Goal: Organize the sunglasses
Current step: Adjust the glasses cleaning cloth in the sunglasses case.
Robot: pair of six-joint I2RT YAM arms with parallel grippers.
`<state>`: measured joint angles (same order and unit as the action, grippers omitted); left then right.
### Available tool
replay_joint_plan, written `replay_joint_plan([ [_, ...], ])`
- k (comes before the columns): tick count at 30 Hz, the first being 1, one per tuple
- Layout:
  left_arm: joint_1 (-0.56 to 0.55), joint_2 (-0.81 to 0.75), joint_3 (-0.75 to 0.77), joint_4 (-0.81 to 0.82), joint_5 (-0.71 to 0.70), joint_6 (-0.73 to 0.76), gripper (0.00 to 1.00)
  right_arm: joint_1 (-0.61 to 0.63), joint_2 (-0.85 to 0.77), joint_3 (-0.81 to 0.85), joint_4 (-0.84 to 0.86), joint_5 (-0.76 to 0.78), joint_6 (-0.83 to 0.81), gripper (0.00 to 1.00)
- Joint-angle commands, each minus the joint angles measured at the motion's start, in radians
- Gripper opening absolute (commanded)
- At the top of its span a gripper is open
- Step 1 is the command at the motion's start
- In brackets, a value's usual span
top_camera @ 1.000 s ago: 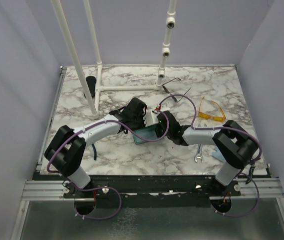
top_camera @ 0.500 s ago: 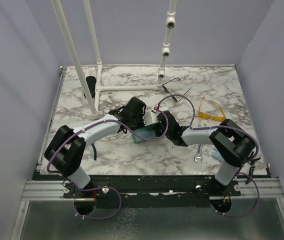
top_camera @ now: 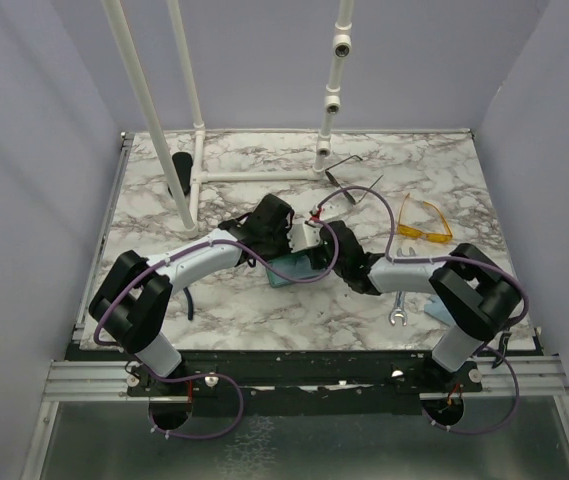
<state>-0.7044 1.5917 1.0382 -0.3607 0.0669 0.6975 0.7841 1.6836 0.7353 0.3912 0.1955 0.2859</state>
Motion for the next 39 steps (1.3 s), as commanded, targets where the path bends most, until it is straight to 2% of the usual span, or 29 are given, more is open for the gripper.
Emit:
replay_joint_plan([
  [1, -0.012, 0.004, -0.002, -0.001, 0.038, 0.008, 0.0, 0.003, -0.026, -0.013, 0.063, 0.015, -0.011, 0.0],
  [12, -0.012, -0.005, -0.004, -0.001, 0.031, 0.01, 0.0, -0.014, 0.045, -0.033, 0.105, 0.015, -0.031, 0.0],
  [18, -0.012, -0.006, -0.005, 0.001, 0.033, 0.011, 0.0, -0.014, 0.029, -0.069, 0.078, 0.009, -0.024, 0.02],
  [20, -0.012, -0.004, -0.004, 0.0, 0.032, 0.012, 0.0, -0.014, 0.014, -0.065, 0.036, 0.013, -0.029, 0.09],
  [22, -0.012, -0.005, -0.004, 0.002, 0.027, 0.013, 0.0, -0.014, -0.009, -0.06, 0.001, 0.005, -0.035, 0.26],
  [23, -0.012, -0.006, -0.004, 0.002, 0.028, 0.013, 0.0, -0.014, -0.024, -0.057, -0.016, -0.001, -0.039, 0.31],
  [27, -0.012, -0.002, -0.008, 0.004, 0.022, 0.012, 0.0, -0.014, -0.097, -0.028, -0.09, -0.011, -0.05, 0.38],
  [35, -0.011, 0.001, -0.007, 0.01, 0.02, 0.008, 0.0, -0.014, -0.23, -0.04, -0.175, -0.049, -0.068, 0.4],
  [39, -0.012, 0.007, -0.004, 0.013, 0.021, 0.006, 0.0, -0.013, -0.242, -0.115, -0.074, -0.174, -0.051, 0.31],
])
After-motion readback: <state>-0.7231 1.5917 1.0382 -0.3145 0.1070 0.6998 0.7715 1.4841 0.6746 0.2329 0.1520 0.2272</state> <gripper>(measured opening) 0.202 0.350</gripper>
